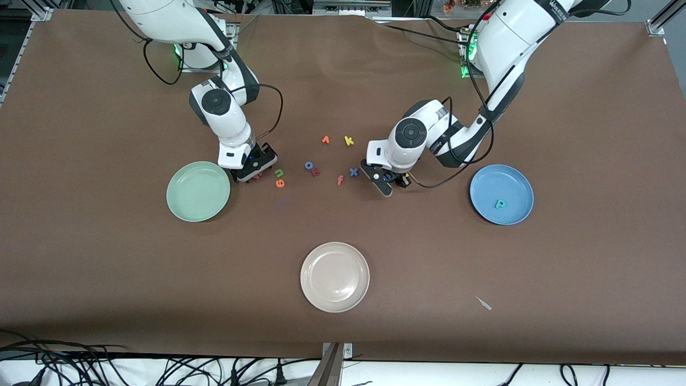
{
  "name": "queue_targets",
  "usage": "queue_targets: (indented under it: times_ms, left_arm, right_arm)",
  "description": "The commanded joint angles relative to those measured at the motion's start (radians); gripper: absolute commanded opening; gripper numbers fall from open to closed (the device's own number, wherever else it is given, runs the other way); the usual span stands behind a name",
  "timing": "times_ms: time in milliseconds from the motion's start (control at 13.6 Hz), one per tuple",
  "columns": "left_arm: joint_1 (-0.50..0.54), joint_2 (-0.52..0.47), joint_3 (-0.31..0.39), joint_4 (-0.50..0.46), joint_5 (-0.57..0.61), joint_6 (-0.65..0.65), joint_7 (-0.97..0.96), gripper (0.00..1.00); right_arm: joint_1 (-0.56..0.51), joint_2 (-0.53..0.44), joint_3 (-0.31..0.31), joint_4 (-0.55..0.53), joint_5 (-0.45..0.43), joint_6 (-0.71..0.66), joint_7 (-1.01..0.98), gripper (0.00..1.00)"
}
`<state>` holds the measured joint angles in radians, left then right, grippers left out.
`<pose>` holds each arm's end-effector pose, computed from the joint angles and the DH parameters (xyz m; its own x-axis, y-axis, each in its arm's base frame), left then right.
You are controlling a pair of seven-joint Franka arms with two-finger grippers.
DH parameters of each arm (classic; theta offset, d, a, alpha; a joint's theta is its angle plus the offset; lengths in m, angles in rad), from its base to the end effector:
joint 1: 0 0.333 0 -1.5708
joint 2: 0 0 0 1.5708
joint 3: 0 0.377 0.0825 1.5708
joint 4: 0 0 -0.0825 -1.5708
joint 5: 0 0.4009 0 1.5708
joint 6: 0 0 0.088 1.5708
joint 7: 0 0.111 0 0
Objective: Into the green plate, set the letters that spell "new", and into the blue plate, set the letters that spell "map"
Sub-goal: 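Grasp the blue m while the right gripper grasps the pink m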
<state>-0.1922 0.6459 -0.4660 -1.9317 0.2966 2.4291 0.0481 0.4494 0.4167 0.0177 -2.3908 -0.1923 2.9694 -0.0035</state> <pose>0.5321 -0.3844 0.2062 0.6452 -0.7627 -0.0455 -0.7569 -0.6461 0.0981 0.4772 0.2553 0.1970 0.7804 0.6054 0.1564 0.6049 -0.7943 0.0562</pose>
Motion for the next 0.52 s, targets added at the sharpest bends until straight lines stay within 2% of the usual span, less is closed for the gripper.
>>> queue_targets:
  times_ms: [0,147,295,442]
  left_arm:
    - [0.007,-0.061,0.0,-0.001,0.022,-0.037,0.007,0.0]
    - [0.048,-0.113,-0.002,0.023,0.021,-0.144,0.022,0.0]
    - [0.124,-0.135,-0.002,0.068,0.007,-0.275,0.152,0.0]
    - [0.212,-0.15,-0.002,0.065,0.007,-0.312,0.24,0.0]
  right_arm:
    - [-0.011,0.013,0.002,0.005,-0.013,0.016,-0.016,0.74]
    - [-0.011,0.008,0.002,0.005,-0.013,0.014,-0.016,0.6]
    - [-0.011,0.007,0.002,0.007,-0.012,0.01,-0.015,0.49]
    - [-0.011,0.005,0.002,0.007,-0.012,0.01,-0.013,0.43]
